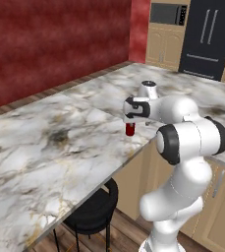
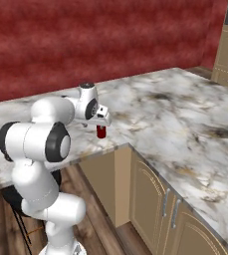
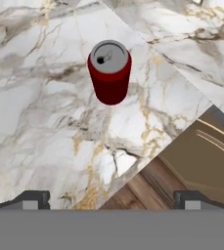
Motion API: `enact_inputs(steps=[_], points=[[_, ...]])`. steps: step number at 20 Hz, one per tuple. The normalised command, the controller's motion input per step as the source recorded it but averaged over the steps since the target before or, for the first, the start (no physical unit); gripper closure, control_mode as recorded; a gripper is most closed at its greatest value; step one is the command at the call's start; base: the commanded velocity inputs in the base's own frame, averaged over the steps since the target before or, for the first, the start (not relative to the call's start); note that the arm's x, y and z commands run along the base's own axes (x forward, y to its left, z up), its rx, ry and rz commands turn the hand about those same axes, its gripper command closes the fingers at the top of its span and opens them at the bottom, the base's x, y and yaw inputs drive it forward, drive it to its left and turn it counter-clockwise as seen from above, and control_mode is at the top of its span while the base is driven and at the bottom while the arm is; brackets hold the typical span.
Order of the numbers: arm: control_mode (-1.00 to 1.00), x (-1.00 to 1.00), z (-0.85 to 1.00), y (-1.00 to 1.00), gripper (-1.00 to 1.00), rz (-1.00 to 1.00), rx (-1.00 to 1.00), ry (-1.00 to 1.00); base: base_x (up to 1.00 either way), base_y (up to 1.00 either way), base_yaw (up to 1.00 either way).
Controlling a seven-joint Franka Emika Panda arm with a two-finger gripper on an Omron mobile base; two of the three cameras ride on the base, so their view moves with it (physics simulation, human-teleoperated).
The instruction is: Four empty soda cans are scattered around the kitchen. Gather all the cans and cluster them next to the stove for recycling.
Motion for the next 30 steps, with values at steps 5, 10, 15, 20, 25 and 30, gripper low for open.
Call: enact_inputs(steps=[5, 10, 15, 20, 25, 30], points=[[-1.0, 0.16, -0.06, 0.0, -1.0, 0.0, 0.0, 0.0, 0.0, 0.0, 0.0], [-1.0, 0.22, -0.15, 0.0, -1.0, 0.0, -0.01, 0.0, 0.0, 0.0, 0.0], [-1.0, 0.24, -0.16, 0.0, -1.0, 0.0, -0.02, 0.0, 0.0, 0.0, 0.0], [-1.0, 0.26, -0.1, 0.01, -1.0, 0.0, -0.02, 0.0, 0.0, 0.0, 0.0], [-1.0, 0.25, -0.11, 0.0, -1.0, 0.0, -0.02, 0.0, 0.0, 0.0, 0.0], [-1.0, 0.23, -0.13, 0.0, -1.0, 0.0, -0.01, 0.0, 0.0, 0.0, 0.0]])
